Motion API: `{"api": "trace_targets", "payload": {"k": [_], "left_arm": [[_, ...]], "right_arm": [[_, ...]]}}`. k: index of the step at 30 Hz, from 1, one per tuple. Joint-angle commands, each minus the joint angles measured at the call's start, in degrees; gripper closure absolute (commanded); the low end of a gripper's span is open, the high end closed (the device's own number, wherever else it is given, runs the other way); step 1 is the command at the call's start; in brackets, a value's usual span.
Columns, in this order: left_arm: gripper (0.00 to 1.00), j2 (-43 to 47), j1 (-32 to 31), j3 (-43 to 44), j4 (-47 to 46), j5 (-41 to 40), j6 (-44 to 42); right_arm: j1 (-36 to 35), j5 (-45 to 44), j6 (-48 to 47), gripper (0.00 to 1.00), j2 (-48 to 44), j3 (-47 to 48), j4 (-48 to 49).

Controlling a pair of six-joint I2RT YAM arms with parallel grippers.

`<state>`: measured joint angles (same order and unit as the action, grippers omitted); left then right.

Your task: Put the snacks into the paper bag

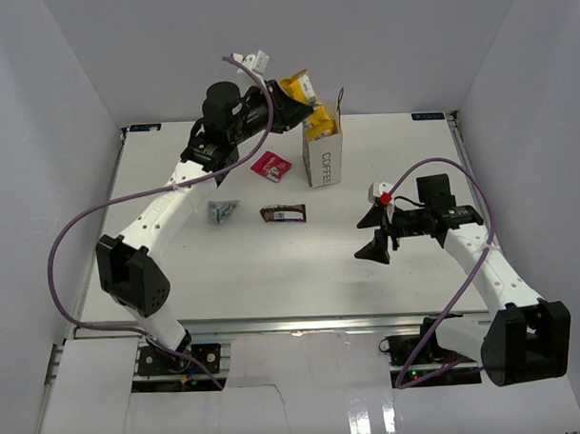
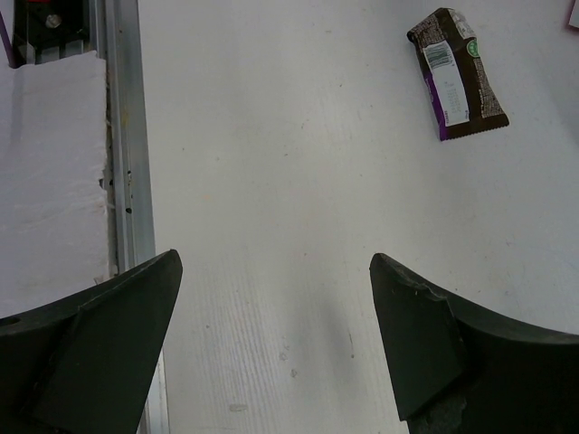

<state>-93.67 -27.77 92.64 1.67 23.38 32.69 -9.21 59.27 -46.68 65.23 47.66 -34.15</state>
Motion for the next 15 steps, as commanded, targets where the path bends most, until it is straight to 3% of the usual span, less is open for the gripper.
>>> {"api": "trace_targets", "payload": {"k": [1,5,9,15], "left_arm": [[1.00,-7.81,-0.97,7.53,2.02,-5.52,-4.90],[1.00,-16.69,-3.51,22.18,4.30,-13.16,-10.16],[1.00,-23.04,-4.14,29.68,5.45,-19.15,-14.31],[1.00,-27.27,-4.84,32.08,6.24,-22.50,-18.45]], "right_arm": [[0.51,1.29,0.44,0.10,-1.16,1.91,0.67],[1.12,1.12,0.45,0.10,-2.21,1.47,0.58],[1.92,1.11,0.45,0.10,-3.44,0.33,0.67],[2.88,1.12,0.45,0.10,-4.41,-0.37,0.58]]}}
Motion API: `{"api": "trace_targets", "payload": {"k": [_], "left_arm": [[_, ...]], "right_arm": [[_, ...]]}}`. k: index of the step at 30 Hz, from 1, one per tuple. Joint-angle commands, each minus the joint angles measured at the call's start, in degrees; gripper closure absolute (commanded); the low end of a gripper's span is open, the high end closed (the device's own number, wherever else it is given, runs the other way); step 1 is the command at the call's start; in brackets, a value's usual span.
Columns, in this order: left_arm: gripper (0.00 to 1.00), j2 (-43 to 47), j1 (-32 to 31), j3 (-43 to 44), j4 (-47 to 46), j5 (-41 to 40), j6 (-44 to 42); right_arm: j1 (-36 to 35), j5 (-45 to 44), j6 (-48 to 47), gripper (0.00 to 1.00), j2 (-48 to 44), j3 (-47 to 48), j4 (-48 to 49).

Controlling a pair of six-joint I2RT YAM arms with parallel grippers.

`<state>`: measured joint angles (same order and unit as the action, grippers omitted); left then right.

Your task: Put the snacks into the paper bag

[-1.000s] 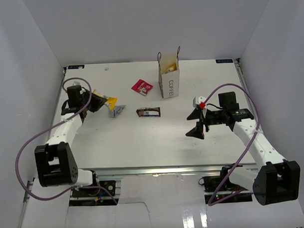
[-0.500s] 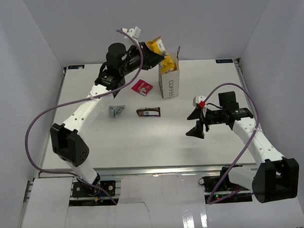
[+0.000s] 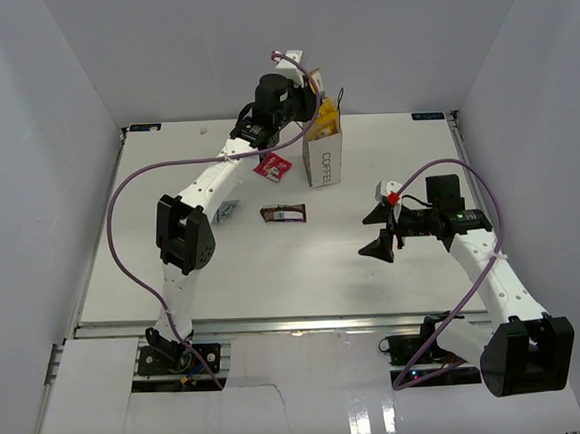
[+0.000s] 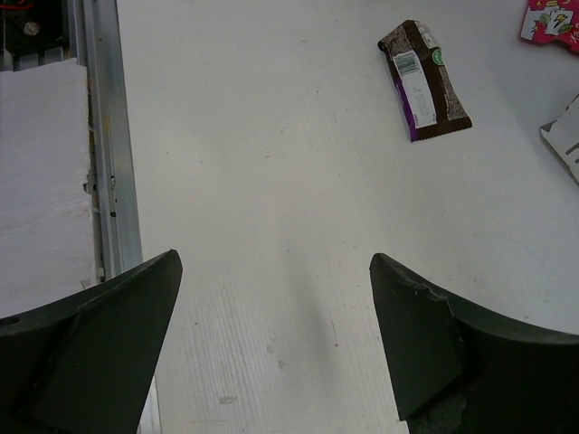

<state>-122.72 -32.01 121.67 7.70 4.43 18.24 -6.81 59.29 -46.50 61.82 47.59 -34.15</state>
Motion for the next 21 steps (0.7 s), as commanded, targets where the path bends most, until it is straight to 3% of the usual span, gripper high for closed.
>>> {"api": "trace_targets", "payload": {"k": [1,4,7,8,11,13,17,21], "left_arm": [[1.00,1.60,-0.60,2.88,0.38,-5.55,-4.18],[0.98,1.16,-0.95,2.26,0.73,-6.71,-4.44],[0.80,1.42,-1.30,1.73,0.91,-7.15,-4.88],[0.63,1.51,-1.39,1.73,0.91,-7.15,-4.88],[0.36,2.39,-1.65,1.91,0.56,-6.63,-4.53],[0.27,3.01,-1.83,2.96,0.21,-5.22,-4.18],[0.21,4.85,-2.09,4.89,0.12,-4.08,-3.47],[0.20,9.68,-2.09,4.02,-0.41,1.88,-3.39]], "right_arm": [[0.57,1.09,0.27,0.10,-1.00,-0.31,0.58],[0.57,1.27,0.27,0.10,-0.74,-0.31,0.67],[0.57,1.27,0.27,0.10,-0.48,-0.13,0.58],[0.57,1.36,0.18,0.10,-0.47,-0.05,0.49],[0.48,1.53,1.23,0.09,0.49,0.57,0.75],[-0.57,0.92,2.02,0.09,2.76,2.05,0.67],[-3.73,-1.62,1.77,0.08,6.72,6.01,-0.13],[-14.27,-11.28,-4.63,0.08,11.29,10.76,-2.05]]}}
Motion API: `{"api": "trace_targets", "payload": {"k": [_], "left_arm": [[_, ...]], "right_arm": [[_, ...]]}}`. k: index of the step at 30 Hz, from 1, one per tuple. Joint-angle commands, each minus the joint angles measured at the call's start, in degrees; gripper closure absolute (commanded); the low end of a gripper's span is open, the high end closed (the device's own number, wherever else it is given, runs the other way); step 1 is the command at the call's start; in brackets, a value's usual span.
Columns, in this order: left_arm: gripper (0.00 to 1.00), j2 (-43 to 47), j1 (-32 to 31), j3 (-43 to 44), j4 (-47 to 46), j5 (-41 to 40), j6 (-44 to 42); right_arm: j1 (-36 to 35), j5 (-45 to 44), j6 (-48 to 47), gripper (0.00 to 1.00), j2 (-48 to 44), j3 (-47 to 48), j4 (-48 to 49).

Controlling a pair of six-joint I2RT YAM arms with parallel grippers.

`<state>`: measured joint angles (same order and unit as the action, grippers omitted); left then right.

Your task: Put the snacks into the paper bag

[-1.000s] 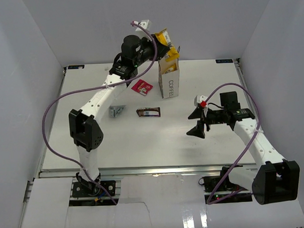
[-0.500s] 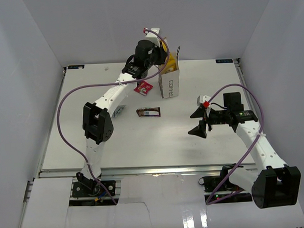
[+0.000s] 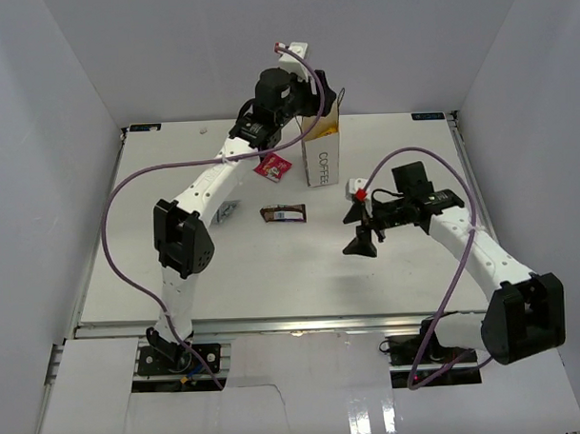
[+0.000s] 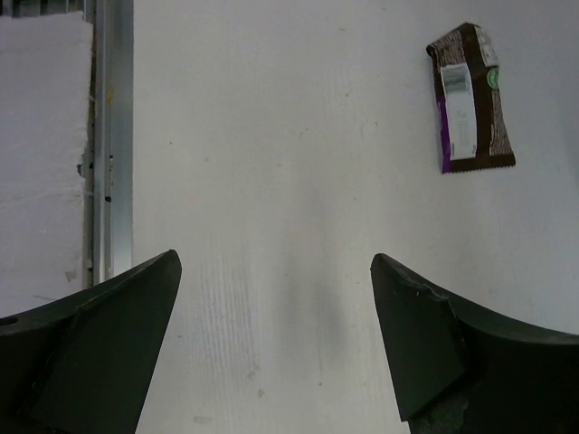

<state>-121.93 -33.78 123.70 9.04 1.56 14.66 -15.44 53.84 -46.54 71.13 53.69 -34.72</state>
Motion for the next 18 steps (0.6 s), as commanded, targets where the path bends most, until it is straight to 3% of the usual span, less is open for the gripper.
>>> {"api": "trace_targets", "payload": {"k": [1,4,6,8,11,16,18], "left_arm": [[0.20,10.29,-0.32,1.29,-1.66,6.16,0.02],[0.17,18.20,-0.32,-6.16,-3.14,10.72,-1.03],[0.16,26.63,-0.32,-15.56,-3.50,11.97,-1.65],[0.16,36.95,-0.32,-27.99,-4.03,9.17,-1.12],[0.13,48.41,-0.23,-44.43,-3.42,1.27,-0.33],[0.11,74.17,0.12,-60.66,8.06,-10.52,7.39],[0.11,82.76,0.12,-65.57,15.17,-14.03,12.90]], "right_arm": [[-7.65,-7.68,-7.65,0.09,3.21,5.80,-2.62],[-13.20,-13.58,-23.20,0.10,7.78,9.85,-5.61],[-14.87,-15.17,-32.16,0.10,10.86,12.38,-4.23],[-17.07,-18.41,-32.91,0.10,15.60,15.37,-2.38],[-19.88,-22.79,-28.45,0.10,24.99,24.51,-0.09],[-22.61,-32.03,-11.24,0.04,42.46,43.03,1.94],[-22.96,-33.45,-8.49,0.03,45.48,45.79,3.33]]}}
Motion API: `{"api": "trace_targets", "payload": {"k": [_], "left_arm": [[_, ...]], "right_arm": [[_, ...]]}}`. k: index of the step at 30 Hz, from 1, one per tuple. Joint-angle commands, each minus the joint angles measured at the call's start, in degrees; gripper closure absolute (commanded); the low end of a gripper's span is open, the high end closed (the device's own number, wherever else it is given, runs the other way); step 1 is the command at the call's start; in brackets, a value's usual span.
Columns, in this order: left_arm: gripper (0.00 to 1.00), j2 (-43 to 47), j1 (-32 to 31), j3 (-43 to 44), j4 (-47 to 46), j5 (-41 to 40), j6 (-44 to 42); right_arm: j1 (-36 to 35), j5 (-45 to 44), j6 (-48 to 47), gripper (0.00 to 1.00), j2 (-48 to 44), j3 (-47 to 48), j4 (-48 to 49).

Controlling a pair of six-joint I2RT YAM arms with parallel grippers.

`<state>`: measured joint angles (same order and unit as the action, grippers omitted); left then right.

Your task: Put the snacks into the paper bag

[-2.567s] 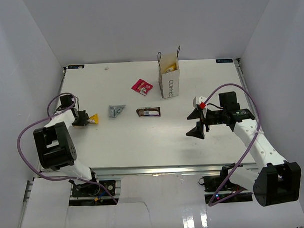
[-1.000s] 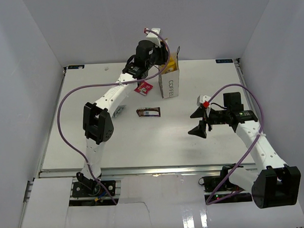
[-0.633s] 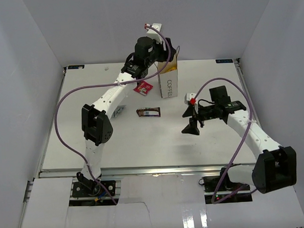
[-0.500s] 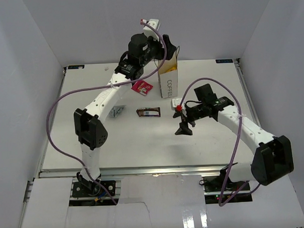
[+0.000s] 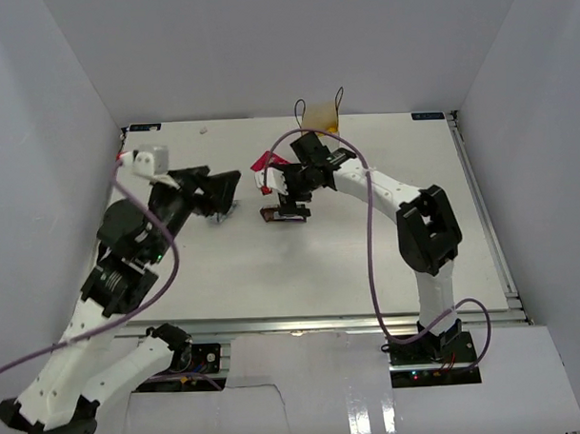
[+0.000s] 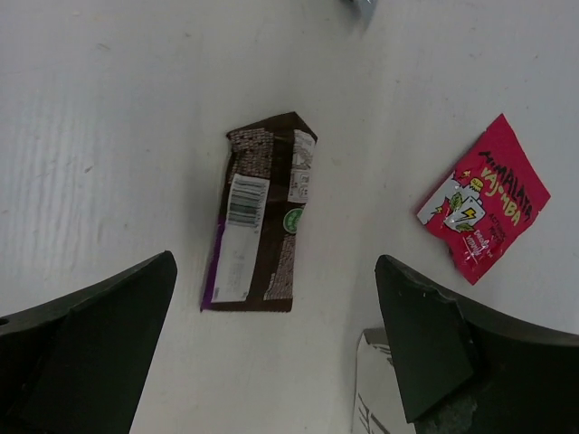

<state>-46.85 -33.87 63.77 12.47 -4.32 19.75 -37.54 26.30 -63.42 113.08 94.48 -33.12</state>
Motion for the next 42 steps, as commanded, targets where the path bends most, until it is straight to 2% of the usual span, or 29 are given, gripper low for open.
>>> {"api": "trace_targets", "payload": {"k": [1,3,7,14,17,18,19,20,23,26,30,35,38,41,42], "left_arm": [[0.11,10.26,0.21,-7.06,13.62,-8.95,9.85],[0.11,14.66,0.21,-9.79,18.35,-10.88,13.89],[0.11,23.54,0.21,-18.05,21.71,-11.86,24.35],[0.10,24.53,0.21,-22.19,26.02,-11.85,30.61],[0.10,22.69,0.21,-22.98,26.55,-13.78,34.81],[0.10,21.90,0.21,-22.99,26.82,-15.62,36.40],[0.11,20.85,0.21,-23.07,27.17,-16.16,37.81],[0.11,18.40,0.21,-22.99,27.78,-16.60,40.00],[0.10,13.64,0.21,-21.68,29.62,-18.44,45.70],[0.11,7.05,0.21,-20.53,31.82,-20.38,50.11],[0.11,-0.85,0.29,-17.81,33.67,-22.75,56.35],[0.11,-6.58,3.10,-14.03,32.54,-23.64,55.76],[0.11,-9.66,6.88,-12.97,29.56,-19.35,52.51],[0.11,-11.24,9.61,-13.49,26.57,-16.08,50.39],[0.11,-11.51,9.96,-13.67,26.21,-14.94,50.21]], "right_arm": [[-1.13,-6.70,9.27,0.04,5.73,6.32,2.36],[-1.75,-8.81,9.80,0.04,7.68,7.73,2.80],[-2.19,-11.36,10.77,0.04,13.39,11.16,2.19],[-2.10,-10.75,10.95,0.00,18.14,12.40,1.75],[-2.10,-7.16,10.25,0.14,18.76,12.22,-0.62],[-2.10,-4.80,9.72,0.27,18.59,12.14,-2.37],[-2.01,-3.38,9.54,0.35,18.32,11.96,-3.25],[-2.01,-1.97,9.28,0.46,17.19,11.18,-3.96],[-1.66,3.04,8.49,0.62,13.51,8.54,-5.19],[-1.14,7.52,8.05,0.71,7.11,4.32,-5.11],[1.06,16.30,11.11,0.77,-1.97,2.55,-3.97],[6.93,19.05,24.70,0.78,-10.93,6.06,6.10],[11.15,15.63,34.54,0.80,-12.44,9.14,14.71],[13.62,6.15,44.30,0.85,-11.48,11.77,19.75],[13.72,0.38,45.91,0.85,-11.04,12.22,21.94]]}}
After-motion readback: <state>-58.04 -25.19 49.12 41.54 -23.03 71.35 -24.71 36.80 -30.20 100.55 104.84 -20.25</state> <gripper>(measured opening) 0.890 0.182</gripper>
